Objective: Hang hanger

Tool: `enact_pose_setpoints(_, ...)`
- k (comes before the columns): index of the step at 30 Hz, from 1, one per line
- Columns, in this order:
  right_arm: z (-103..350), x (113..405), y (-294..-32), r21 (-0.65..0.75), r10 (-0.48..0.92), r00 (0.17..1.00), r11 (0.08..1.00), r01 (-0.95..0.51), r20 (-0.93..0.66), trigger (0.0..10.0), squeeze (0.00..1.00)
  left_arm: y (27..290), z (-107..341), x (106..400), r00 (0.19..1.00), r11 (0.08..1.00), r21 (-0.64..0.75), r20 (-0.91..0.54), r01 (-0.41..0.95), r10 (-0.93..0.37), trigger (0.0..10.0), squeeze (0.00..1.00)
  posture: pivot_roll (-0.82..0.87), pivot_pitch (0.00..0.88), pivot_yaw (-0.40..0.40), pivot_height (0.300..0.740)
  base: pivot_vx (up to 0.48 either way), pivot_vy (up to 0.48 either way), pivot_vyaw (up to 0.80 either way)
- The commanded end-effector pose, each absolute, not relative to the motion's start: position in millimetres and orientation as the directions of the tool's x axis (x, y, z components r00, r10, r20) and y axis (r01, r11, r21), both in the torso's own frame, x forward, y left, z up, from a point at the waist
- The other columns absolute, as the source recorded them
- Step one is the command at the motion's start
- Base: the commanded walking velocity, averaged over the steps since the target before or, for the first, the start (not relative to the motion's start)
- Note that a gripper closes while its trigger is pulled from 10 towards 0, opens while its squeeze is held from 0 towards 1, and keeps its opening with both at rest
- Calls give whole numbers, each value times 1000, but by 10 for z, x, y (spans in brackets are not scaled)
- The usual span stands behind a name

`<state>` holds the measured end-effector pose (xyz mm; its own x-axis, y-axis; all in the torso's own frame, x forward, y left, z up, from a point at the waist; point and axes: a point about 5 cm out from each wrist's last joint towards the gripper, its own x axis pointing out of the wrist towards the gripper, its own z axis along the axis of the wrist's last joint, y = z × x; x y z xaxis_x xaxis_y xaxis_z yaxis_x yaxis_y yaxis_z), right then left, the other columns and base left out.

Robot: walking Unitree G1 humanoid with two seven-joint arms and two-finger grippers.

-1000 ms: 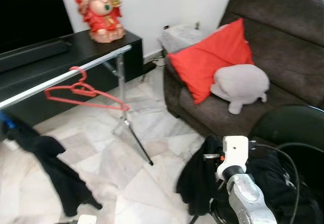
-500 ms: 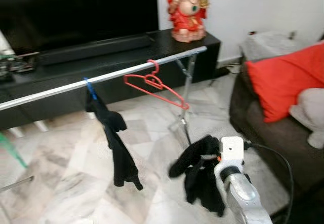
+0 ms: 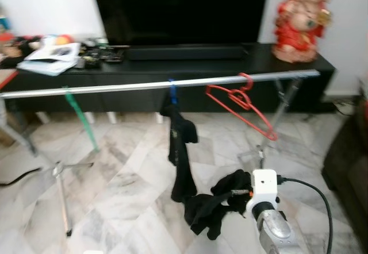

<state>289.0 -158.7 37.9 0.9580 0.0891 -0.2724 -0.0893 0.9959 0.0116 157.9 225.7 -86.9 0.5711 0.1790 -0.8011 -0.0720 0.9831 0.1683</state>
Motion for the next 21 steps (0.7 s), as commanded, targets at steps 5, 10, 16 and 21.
enact_pose_setpoints(5, 337, 2891, -1497, 41, 112, 959, 994, -104, -261, 10000, 0, 2405, -830, 1565, 587, 969, 190, -771, -158, 247, 10000, 0, -76, 0, 52, 740, 0, 0, 0)
enact_pose_setpoints(10, 231, 2859, -1470, 52, 121, 949, 993, -110, -293, 10000, 0, 2555, -662, 1761, 682, 949, 209, -660, -235, 314, 10000, 0, -69, 0, 62, 740, 0, 0, 0)
enact_pose_setpoints(16, 143, 2826, -1478, 54, 116, 940, 993, -104, -321, 10000, 0, 2653, -394, 2054, 801, 938, 185, -487, -294, 348, 10000, 0, -64, 0, 64, 740, 0, 0, 0)
enact_pose_setpoints(21, 16, 2764, -1537, 40, 88, 926, 996, -79, -366, 10000, 0, 2509, -142, 2273, 905, 955, 131, -308, -265, 293, 10000, 0, -65, 0, 69, 740, 0, 0, 0)
